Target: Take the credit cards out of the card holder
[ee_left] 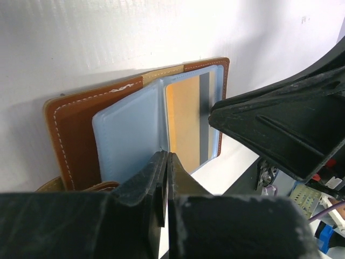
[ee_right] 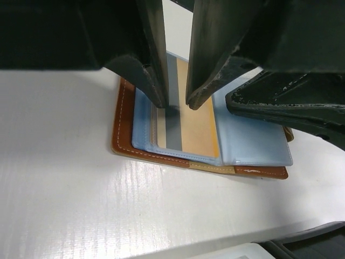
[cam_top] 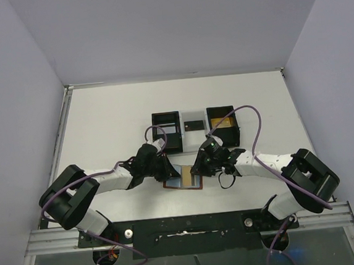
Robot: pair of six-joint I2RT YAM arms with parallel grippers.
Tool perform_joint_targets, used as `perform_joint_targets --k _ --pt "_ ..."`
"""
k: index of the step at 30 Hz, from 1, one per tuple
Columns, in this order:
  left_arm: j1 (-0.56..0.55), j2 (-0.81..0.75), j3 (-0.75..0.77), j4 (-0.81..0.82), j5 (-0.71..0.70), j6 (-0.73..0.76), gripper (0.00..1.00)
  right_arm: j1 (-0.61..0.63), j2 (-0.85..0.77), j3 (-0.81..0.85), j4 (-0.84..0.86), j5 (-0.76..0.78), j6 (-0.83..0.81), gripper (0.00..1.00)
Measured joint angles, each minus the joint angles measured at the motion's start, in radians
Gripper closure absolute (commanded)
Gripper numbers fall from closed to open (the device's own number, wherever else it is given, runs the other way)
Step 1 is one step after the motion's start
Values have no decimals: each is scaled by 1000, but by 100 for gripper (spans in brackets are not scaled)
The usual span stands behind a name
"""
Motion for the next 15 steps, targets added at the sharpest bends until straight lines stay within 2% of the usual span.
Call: perform_joint_targets --k 2,5,9,15 --pt "3 -1 -1 -1 1 4 79 0 -6 -2 -9 2 -3 77" --pt "3 0 -1 8 12 3 72 0 -8 -2 -22 5 -8 77" --pt "2 24 10 30 32 -1 69 0 -7 -2 -31 5 -10 77" --pt "-7 76 32 40 43 -8 70 1 -7 -2 -31 3 -10 78"
